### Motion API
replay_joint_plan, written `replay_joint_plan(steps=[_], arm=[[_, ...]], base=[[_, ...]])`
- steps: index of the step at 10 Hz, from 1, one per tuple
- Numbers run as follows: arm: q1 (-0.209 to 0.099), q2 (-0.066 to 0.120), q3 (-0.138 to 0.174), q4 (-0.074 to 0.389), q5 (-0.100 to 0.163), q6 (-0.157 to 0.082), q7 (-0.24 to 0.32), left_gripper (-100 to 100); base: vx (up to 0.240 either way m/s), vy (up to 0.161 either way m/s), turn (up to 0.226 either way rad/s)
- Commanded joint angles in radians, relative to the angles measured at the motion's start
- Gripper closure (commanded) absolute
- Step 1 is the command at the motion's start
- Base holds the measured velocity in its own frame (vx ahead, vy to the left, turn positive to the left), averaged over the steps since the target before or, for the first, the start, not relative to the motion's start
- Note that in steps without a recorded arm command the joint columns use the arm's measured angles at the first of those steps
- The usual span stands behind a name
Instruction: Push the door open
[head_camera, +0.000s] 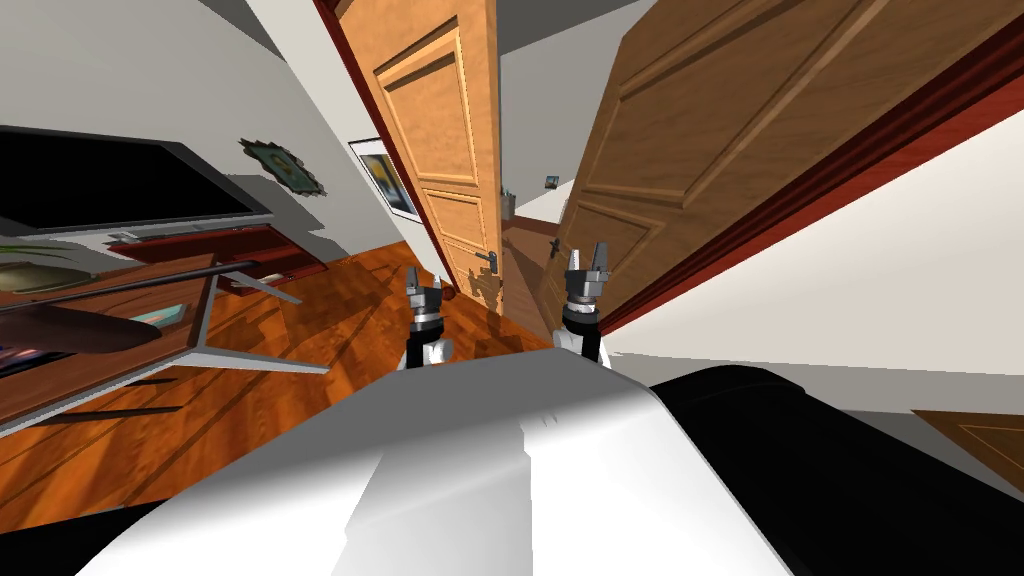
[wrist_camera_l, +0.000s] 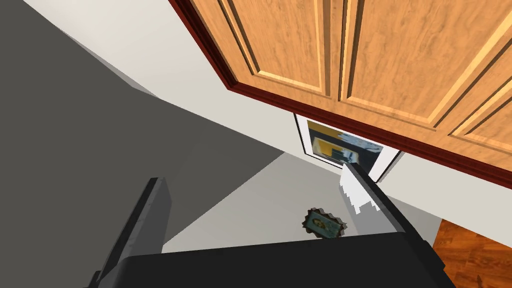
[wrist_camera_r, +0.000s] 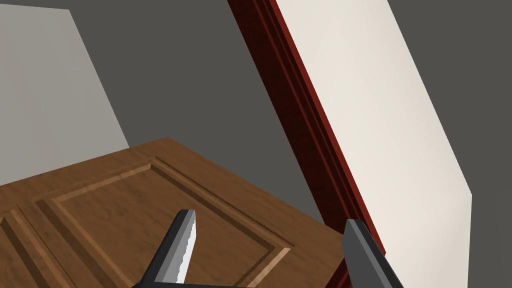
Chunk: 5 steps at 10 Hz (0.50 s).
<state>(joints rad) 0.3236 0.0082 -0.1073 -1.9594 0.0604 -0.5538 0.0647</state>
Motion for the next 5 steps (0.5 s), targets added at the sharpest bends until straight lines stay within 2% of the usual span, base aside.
replay_joint_plan(steps=[1,2,3,5], arm=[[-0.029,0.004,-0.010,0.049,-0.007,0.006,0.005,-100],[-0.053,0.008,-0.017,0.074,-0.011,0.009,0.011,-100],[-0.053,0.008,-0.017,0.088,-0.011,0.009,0.011,-100],[-0.106,0.015,-0.032,0.157,-0.022,0.016,0.023,-100]], base=[[0.049,0.056,-0.023],[0.066,0.069,-0.048],[0.051,0.057,-0.021],[0.061,0.070,-0.038]])
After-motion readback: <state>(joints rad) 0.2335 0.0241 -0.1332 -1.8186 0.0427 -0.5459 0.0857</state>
